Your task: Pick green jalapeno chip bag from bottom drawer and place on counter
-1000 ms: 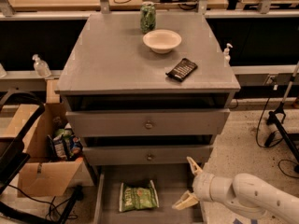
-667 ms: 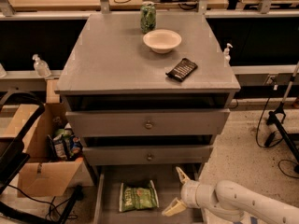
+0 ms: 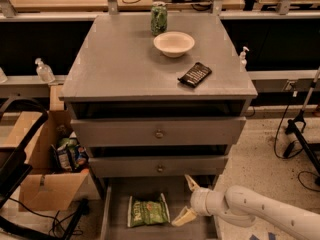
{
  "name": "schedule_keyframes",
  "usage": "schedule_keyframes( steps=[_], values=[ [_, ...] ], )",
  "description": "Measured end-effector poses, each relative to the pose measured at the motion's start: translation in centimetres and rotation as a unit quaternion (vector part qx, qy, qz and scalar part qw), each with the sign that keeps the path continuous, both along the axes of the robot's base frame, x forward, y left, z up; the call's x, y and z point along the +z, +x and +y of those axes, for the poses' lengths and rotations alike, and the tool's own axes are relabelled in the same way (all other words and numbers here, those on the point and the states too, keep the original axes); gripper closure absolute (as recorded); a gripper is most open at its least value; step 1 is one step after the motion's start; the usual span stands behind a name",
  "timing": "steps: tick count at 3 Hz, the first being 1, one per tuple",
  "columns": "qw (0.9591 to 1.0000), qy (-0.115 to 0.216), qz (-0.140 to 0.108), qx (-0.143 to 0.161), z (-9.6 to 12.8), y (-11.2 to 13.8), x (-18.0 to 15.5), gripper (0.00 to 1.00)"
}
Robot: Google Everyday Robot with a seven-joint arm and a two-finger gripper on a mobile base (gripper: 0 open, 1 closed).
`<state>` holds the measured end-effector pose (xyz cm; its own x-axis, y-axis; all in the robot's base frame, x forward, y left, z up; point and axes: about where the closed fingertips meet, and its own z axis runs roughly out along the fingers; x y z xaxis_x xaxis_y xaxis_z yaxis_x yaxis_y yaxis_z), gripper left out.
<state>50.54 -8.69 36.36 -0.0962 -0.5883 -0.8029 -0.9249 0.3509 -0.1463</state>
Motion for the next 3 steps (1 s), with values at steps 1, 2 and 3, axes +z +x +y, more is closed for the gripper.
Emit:
schedule_keyframes(
  steps=[1, 2, 3],
  values=[
    [0.9995, 0.009, 0.020, 0.024, 1.9, 2.9, -4.7, 0.00],
    [0.9966, 0.042, 0.061, 0.038, 3.5, 3.5, -11.3, 0.00],
    [0.9926, 0.070, 0.096, 0.028, 2.9, 3.4, -17.1, 0.00]
  ],
)
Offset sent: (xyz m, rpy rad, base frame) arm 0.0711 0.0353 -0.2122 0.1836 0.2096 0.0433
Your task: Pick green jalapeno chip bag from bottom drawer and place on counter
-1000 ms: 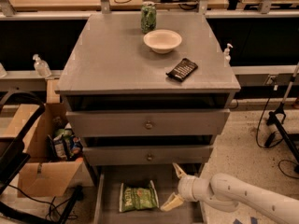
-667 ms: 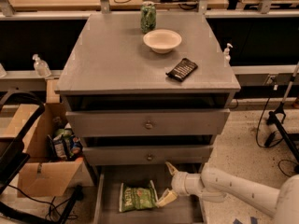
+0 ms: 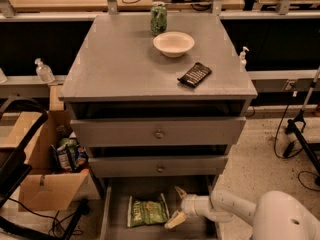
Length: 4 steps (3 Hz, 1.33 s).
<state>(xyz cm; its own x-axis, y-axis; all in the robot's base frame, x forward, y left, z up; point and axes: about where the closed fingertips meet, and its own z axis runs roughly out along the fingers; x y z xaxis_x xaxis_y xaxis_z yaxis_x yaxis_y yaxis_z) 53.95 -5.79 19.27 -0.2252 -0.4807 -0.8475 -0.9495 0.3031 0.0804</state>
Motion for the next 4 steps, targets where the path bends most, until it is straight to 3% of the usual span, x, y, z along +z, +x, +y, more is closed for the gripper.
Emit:
schedule_keyframes(
  steps=[1, 2, 3, 4],
  values=[
    [1.0000, -0.004, -0.001, -0.004, -0.2, 0.8, -1.1, 0.00],
    [0.9994, -0.029, 0.009, 0.018, 1.3, 0.2, -2.0, 0.00],
    [0.9957, -0.063, 0.023, 0.064, 6.1, -0.5, -5.0, 0.00],
    [0.9937, -0.043, 0.038, 0.096, 10.4, -1.4, -8.1, 0.00]
  ],
)
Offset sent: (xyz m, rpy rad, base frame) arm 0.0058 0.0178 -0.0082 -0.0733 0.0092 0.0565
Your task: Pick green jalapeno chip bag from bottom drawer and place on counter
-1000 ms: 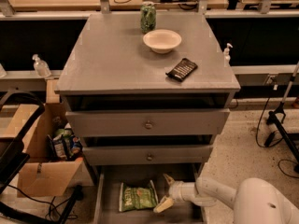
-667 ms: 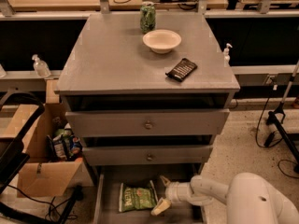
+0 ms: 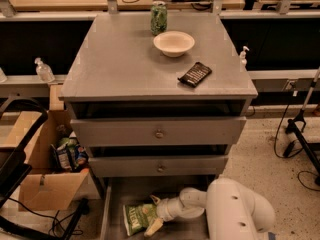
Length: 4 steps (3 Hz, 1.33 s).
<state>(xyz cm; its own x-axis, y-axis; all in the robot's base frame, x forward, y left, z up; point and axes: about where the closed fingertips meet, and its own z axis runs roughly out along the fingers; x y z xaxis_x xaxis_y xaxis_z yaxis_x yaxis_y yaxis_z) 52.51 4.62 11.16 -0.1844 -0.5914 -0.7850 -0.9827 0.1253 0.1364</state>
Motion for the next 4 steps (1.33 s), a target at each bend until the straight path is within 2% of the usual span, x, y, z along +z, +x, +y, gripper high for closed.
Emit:
schedule_keyframes(
  steps=[1, 2, 3, 4],
  values=[
    [0.9996, 0.024, 0.003, 0.015, 2.40, 0.38, -1.38, 0.17],
    [0.9996, 0.024, 0.003, 0.015, 2.40, 0.37, -1.00, 0.48],
    [0.9996, 0.024, 0.003, 0.015, 2.41, 0.37, -0.74, 0.72],
    [0.9996, 0.024, 0.003, 0.015, 2.40, 0.37, -0.49, 1.00]
  ],
)
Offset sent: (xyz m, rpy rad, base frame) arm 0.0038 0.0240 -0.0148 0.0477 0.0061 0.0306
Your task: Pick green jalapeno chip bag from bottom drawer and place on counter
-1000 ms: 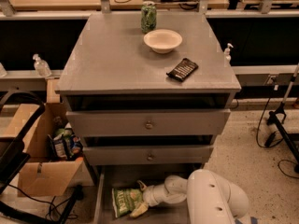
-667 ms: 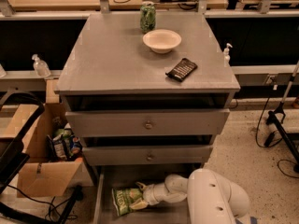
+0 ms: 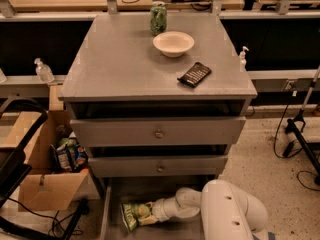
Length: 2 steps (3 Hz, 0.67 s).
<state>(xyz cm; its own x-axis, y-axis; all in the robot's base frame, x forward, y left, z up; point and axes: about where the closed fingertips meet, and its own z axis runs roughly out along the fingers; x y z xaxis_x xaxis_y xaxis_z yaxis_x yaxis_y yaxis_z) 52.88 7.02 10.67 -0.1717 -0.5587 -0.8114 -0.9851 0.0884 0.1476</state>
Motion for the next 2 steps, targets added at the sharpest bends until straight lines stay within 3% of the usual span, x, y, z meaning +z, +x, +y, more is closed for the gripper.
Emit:
schedule_keyframes(
  steps=[2],
  values=[
    [1.0000, 0.000, 0.000, 0.000, 0.00, 0.00, 0.24, 1.00]
  ],
)
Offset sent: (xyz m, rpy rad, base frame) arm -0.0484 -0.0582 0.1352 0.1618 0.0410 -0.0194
